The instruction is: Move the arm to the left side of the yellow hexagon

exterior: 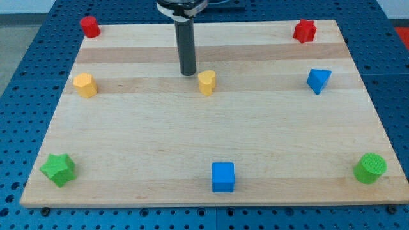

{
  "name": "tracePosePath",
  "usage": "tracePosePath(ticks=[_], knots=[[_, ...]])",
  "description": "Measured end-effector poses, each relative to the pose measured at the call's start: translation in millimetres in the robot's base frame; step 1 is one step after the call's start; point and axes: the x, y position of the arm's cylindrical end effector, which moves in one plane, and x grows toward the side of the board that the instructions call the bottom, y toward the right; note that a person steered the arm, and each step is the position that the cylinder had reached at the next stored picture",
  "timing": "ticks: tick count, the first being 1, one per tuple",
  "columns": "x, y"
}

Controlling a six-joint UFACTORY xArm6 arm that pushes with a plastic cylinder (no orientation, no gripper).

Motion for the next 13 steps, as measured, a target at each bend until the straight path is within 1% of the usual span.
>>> tracePosePath(ticks=[5,7,8,11,13], knots=[[0,-109],[-7,-145],[-9,-152],[-14,-198],[-14,-212]])
